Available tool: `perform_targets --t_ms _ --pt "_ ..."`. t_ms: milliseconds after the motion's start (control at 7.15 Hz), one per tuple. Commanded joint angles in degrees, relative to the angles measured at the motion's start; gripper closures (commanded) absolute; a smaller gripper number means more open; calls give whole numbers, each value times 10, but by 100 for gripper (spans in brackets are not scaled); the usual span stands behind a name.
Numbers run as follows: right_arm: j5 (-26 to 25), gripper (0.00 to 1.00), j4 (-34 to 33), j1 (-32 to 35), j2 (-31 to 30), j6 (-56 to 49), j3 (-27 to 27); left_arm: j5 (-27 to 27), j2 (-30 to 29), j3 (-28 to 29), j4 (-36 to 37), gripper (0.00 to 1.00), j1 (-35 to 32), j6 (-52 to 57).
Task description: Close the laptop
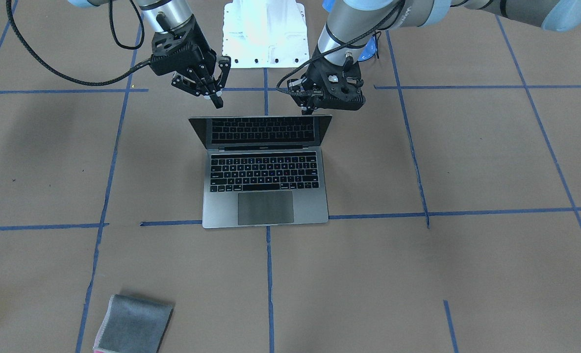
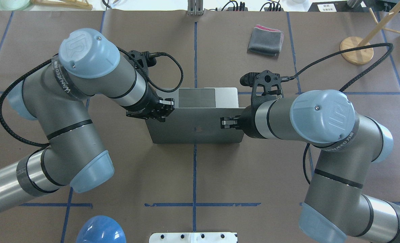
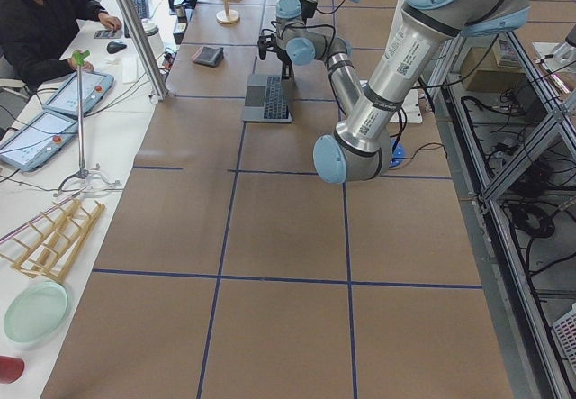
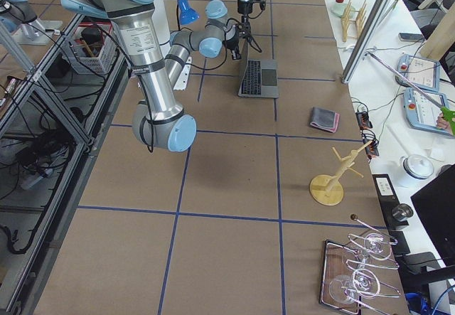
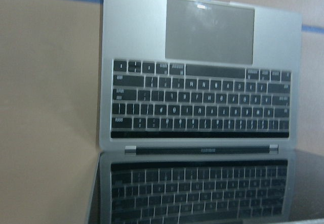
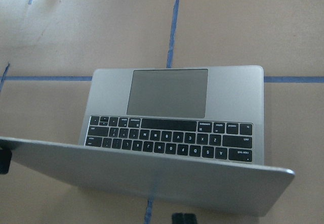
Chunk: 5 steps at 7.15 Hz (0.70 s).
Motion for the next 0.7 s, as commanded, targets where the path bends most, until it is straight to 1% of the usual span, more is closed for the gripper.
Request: perform_targets --t_ms 0,280,419,559 --pt "1 99 0 21 23 0 -48 -1 -29 55 -8 100 -22 19" --pt "6 99 0 32 71 1 -128 -1 -32 107 -64 100 -24 19" --pt "6 100 5 36 85 1 -156 -1 -38 130 -73 100 -24 19" --pt "9 100 55 44 88 1 -205 -1 -46 158 -85 100 -24 20"
